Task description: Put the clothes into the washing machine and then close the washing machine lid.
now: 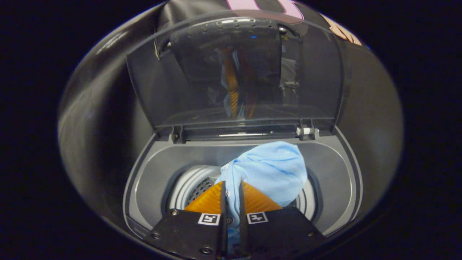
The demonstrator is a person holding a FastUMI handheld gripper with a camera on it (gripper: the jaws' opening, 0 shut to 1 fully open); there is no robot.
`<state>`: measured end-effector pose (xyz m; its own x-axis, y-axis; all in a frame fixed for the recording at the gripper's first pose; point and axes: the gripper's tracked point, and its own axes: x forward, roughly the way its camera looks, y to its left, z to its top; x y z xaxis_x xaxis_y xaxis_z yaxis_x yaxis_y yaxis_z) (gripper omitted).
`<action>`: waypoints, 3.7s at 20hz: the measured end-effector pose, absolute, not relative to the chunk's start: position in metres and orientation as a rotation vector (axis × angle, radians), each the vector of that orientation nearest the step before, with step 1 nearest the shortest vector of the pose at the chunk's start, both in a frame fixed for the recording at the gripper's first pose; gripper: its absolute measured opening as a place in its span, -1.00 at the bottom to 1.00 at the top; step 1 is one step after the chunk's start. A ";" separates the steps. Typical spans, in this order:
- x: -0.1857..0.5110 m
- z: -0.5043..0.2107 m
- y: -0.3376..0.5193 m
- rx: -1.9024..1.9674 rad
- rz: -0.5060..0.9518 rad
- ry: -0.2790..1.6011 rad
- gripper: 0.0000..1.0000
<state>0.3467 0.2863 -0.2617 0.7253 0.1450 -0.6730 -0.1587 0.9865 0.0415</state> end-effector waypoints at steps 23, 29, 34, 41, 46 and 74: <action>0.308 -0.126 0.285 -0.038 0.196 0.576 0.95; 0.330 -0.042 0.279 -0.036 0.140 0.417 0.95; 0.362 0.023 0.278 -0.011 0.121 0.283 0.94; 0.426 0.073 0.302 -0.044 0.154 0.062 0.93; 0.473 0.061 0.316 -0.066 0.126 0.036 0.93; 0.465 0.012 0.303 -0.044 0.069 0.007 0.96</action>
<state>0.4654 0.3034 0.0120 0.9976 0.0688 -0.0084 -0.0691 0.9967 -0.0434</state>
